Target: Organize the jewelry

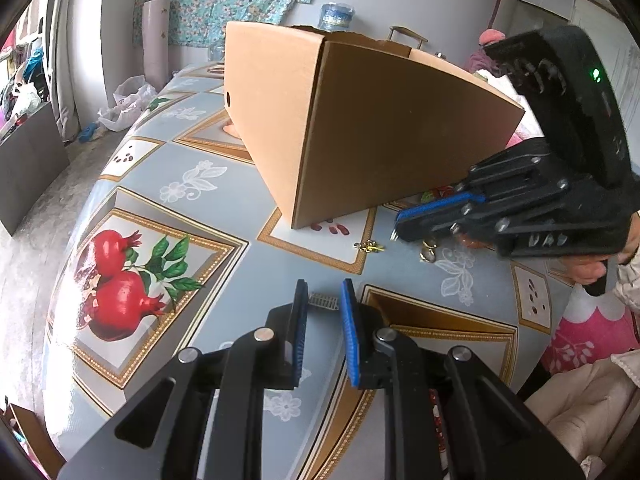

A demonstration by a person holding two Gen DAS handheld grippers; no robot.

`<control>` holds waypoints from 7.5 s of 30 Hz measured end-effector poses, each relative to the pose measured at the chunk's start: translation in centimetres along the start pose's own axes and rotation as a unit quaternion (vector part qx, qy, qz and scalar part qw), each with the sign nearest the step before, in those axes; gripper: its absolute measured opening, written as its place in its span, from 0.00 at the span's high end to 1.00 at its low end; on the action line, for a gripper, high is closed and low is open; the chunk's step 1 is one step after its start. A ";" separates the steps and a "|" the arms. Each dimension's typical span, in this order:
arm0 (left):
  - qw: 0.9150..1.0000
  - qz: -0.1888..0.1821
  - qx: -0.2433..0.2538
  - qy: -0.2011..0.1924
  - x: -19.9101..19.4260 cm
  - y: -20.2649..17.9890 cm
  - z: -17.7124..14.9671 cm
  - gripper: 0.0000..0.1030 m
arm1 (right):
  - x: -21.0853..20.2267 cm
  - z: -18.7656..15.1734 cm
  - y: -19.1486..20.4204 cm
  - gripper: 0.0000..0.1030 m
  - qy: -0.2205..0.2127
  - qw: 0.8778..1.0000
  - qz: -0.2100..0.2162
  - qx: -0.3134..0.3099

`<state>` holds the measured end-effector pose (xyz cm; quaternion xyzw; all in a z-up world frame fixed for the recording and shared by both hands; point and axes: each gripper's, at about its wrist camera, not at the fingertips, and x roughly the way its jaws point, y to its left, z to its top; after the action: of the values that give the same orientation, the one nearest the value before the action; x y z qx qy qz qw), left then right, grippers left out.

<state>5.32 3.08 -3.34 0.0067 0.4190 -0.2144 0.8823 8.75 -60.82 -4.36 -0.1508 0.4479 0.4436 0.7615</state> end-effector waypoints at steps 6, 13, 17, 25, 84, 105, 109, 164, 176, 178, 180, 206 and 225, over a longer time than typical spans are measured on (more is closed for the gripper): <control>1.000 0.001 0.002 -0.011 -0.9 -0.2 0.3 0.85 | -3.8 -0.7 -2.1 0.99 -0.064 0.994 0.044 0.079; 0.999 -0.004 0.010 -0.036 -3.7 -1.1 1.0 0.85 | -8.1 -1.4 -3.8 0.99 -0.143 0.976 0.092 0.134; 0.997 -0.021 0.015 -0.067 -6.4 -1.9 2.9 0.85 | -9.6 -0.8 -3.3 0.99 -0.187 0.966 0.108 0.140; 0.986 -0.049 0.073 -0.142 -10.6 -5.3 9.3 0.85 | -13.2 1.3 -4.3 0.99 -0.263 0.951 0.101 0.128; 0.995 -0.066 -0.070 0.000 -7.0 -1.5 9.1 0.12 | -15.6 -4.6 -4.0 0.22 -0.211 0.956 -0.025 0.201; 0.993 0.105 0.014 0.051 2.0 -2.9 0.5 0.05 | -2.5 -9.0 -4.3 0.11 0.014 0.943 -0.233 0.238; 0.993 0.099 0.023 0.057 1.6 -2.7 0.2 0.05 | -2.3 -8.8 -4.0 0.08 0.015 0.943 -0.226 0.242; 0.995 -0.032 0.090 0.019 3.8 -7.9 3.2 0.82 | -1.6 -5.3 -2.4 0.83 -0.088 0.969 -0.009 0.231; 0.994 -0.032 0.103 0.018 4.1 -8.3 3.0 0.99 | -2.8 -5.4 -2.8 0.83 -0.098 0.970 -0.011 0.224; 0.994 -0.030 0.104 0.017 3.9 -8.2 2.8 0.99 | -3.0 -5.3 -2.5 0.83 -0.100 0.970 -0.013 0.220; 0.994 -0.029 0.102 0.017 3.6 -8.0 2.6 0.99 | -3.3 -5.2 -2.1 0.79 -0.101 0.971 -0.014 0.214; 0.999 -0.013 0.039 0.006 1.8 -4.2 1.3 0.99 | 0.8 -2.4 4.6 0.80 -0.054 0.990 -0.126 0.044; 0.999 -0.029 0.015 0.004 1.3 -3.1 1.5 0.99 | -1.2 -3.5 3.0 1.00 -0.074 0.988 -0.099 0.092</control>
<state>5.90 -0.49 -2.81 0.0085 0.4196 -0.2455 0.8739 4.19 -62.00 -4.83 -0.0902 0.4121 0.3326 0.8434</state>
